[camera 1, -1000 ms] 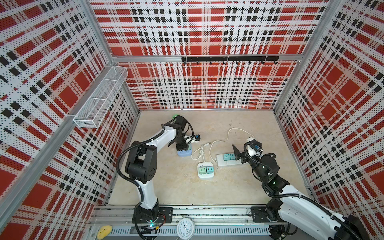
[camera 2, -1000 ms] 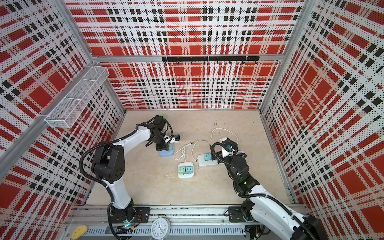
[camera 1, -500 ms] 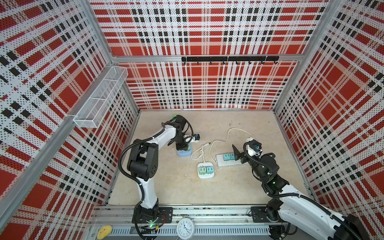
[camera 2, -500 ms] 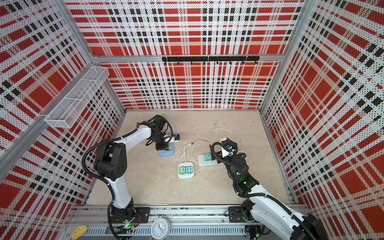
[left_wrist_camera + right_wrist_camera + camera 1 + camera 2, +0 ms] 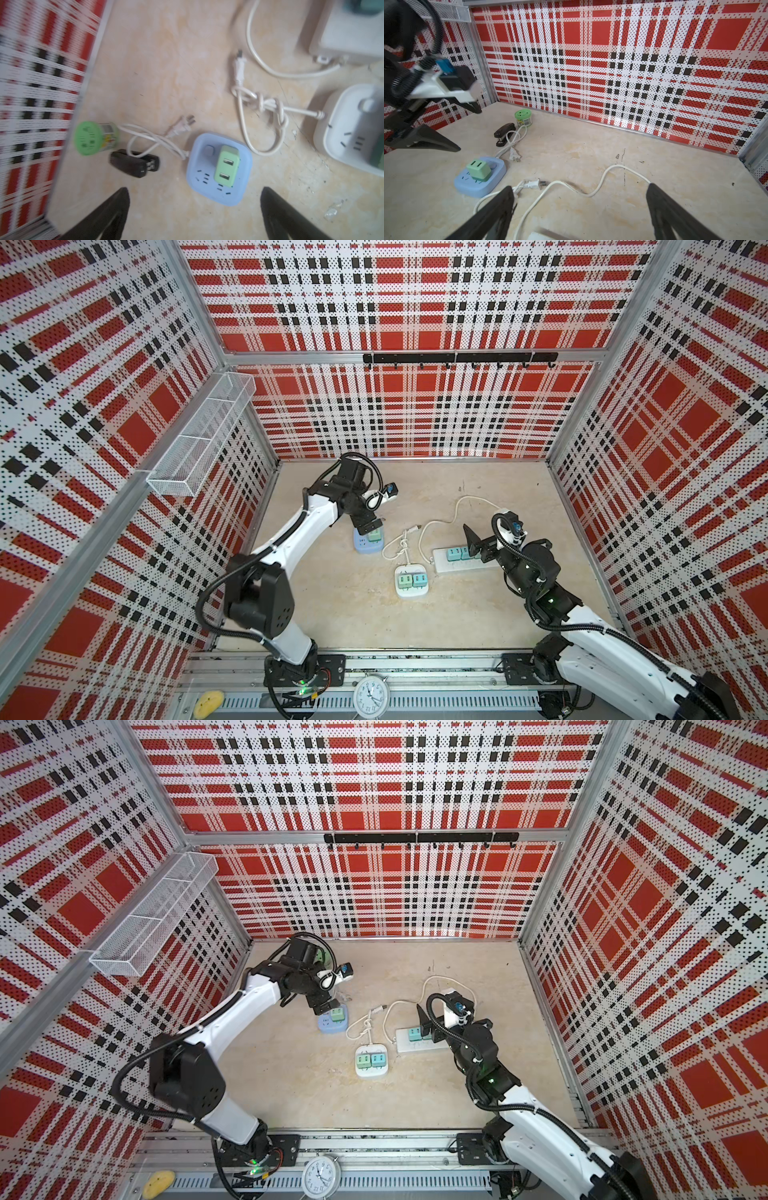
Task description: Insert the plug
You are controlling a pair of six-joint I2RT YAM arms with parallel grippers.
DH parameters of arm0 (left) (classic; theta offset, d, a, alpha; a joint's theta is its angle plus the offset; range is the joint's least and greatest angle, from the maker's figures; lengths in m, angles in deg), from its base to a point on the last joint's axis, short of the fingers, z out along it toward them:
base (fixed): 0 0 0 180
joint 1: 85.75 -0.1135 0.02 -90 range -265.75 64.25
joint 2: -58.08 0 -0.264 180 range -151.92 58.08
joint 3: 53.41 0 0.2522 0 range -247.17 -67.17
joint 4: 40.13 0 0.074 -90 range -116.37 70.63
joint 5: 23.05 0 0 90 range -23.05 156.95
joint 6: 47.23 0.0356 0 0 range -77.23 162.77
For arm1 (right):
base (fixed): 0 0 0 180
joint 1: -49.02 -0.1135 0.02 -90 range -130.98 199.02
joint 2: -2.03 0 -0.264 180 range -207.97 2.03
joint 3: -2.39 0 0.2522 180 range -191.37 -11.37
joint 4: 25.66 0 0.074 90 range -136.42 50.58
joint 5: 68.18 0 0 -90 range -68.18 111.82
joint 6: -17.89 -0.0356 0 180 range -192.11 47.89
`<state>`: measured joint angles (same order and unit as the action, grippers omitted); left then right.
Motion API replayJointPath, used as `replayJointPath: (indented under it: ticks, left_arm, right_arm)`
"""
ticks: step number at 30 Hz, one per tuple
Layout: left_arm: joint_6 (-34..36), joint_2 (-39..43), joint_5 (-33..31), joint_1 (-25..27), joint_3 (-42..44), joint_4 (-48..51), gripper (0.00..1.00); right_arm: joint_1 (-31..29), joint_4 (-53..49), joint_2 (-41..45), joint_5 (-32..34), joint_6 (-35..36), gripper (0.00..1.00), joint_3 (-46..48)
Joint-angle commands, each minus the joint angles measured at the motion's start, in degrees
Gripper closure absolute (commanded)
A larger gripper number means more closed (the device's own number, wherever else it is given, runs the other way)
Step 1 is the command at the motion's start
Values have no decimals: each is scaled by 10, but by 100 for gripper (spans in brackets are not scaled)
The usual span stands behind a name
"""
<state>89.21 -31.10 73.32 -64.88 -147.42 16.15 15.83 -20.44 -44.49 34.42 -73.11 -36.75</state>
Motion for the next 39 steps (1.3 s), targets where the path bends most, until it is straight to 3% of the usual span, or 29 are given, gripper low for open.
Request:
replayJointPath:
  ticks: [1, 4, 6, 9, 12, 16, 19, 21, 24, 25, 27, 33, 36, 38, 39]
  left_arm:
    - [-122, 87, -58, 21, 42, -105, 1]
    - [-257, 171, -83, 17, 113, -212, 1]
    - [-392, 217, -112, -5, 157, -278, 1]
    - [-579, 264, -143, -68, 203, -284, 1]
    - [-647, 296, -97, -121, 272, -299, 1]
    - [-629, 353, -123, -120, 394, -373, 1]
    - [-608, 387, -194, -113, 464, -385, 1]
    - [-583, 399, -207, -110, 514, -416, 1]
    - [-539, 399, -259, -97, 575, -483, 1]
    - [-527, 401, -261, -100, 567, -443, 1]
    - [-483, 401, -256, -96, 594, -486, 1]
    - [-462, 384, -213, -118, 706, -744, 1]
    - [-464, 327, -266, -122, 710, -812, 1]
    - [-464, 270, -269, -135, 699, -851, 1]
    - [-461, 245, -268, -139, 690, -867, 1]
  right_arm:
    - [7, -78, -8, 32, -52, 0, -68]
    - [12, -149, -31, 32, -81, 0, -131]
    - [18, -167, -48, 32, -89, 0, -163]
    - [59, -193, -80, 32, -89, 0, -211]
    - [156, -252, -120, 14, -106, 0, -261]
    - [300, -262, -158, -5, -130, 0, -255]
    - [388, -297, -187, 3, -168, 0, -236]
    - [429, -261, -195, -56, -194, 0, -207]
    - [433, -193, -182, -24, -190, 0, -148]
    - [432, -171, -177, -11, -189, 0, -132]
    - [432, -124, -169, -2, -190, 0, -102]
    - [430, 29, -218, -5, -180, 0, -33]
    - [426, 93, -280, -11, -170, 0, -29]
    - [407, 126, -320, -7, -142, 0, -36]
    - [402, 87, -320, -9, -134, 0, -53]
